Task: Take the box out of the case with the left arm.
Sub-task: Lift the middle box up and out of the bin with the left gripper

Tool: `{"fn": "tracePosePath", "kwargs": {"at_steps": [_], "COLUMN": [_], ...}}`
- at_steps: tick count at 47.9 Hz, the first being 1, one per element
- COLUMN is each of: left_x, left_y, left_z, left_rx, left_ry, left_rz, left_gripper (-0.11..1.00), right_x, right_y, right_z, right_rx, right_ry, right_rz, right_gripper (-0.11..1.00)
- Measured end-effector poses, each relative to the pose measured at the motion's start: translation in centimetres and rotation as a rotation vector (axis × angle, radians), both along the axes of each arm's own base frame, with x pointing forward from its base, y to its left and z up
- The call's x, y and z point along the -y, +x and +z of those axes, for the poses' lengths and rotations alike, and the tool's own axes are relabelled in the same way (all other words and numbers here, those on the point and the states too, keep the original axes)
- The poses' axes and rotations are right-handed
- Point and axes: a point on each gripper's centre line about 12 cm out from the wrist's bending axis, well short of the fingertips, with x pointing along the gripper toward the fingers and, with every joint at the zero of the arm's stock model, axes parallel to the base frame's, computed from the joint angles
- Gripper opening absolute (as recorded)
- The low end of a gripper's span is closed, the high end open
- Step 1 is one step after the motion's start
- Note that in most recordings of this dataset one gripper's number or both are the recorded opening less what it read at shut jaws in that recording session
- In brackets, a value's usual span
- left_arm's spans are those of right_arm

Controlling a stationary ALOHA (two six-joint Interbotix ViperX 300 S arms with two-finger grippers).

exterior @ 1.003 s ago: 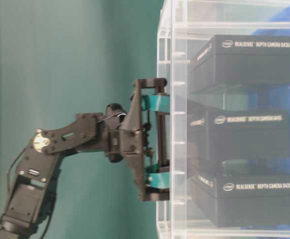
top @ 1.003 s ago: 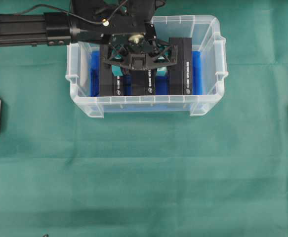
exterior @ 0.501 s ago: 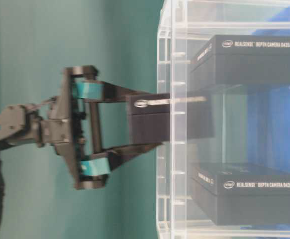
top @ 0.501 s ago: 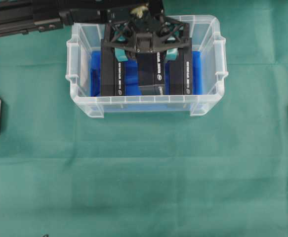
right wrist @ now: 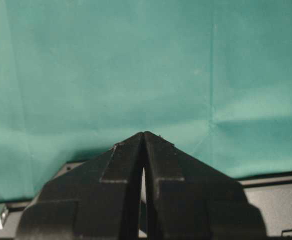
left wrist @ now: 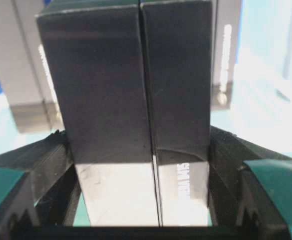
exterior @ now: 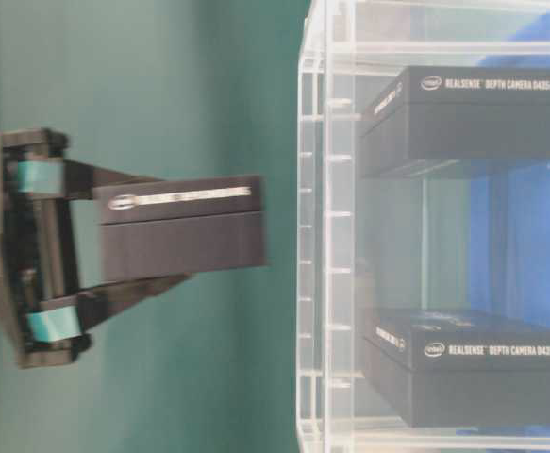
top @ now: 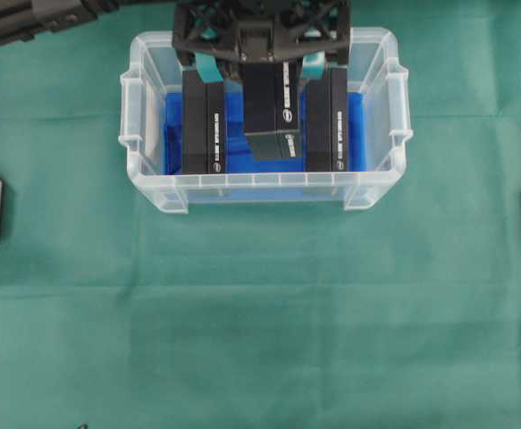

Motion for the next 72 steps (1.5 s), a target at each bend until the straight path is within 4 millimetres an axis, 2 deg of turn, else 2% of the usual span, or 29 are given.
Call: {"fn": "tracePosePath", "kwargs": {"at_steps": [9,18,72], "left_x": [0.2,0.3,0.3], "left_y": [-0.7,-1.1,-1.2], "left_z": [2.4,3.2,3.2], "left_rx": [0.006,-0.005,-0.007], "left_ry": [0.001,0.0,0.004], "left_rz": [0.0,0.001,0.003], "left_gripper": [0.61,0.61,0.61], "right_x": [0.0,0.0,0.0], "right_y": [0.0,0.0,0.0], "right_z": [0.0,0.0,0.0], "right_rx": [0.0,0.0,0.0], "right_ry": [-0.002,-0.001,0.0], "right_rz": [0.0,-0.002,-0.001], "right_gripper": [0.01,0.01,0.01]}}
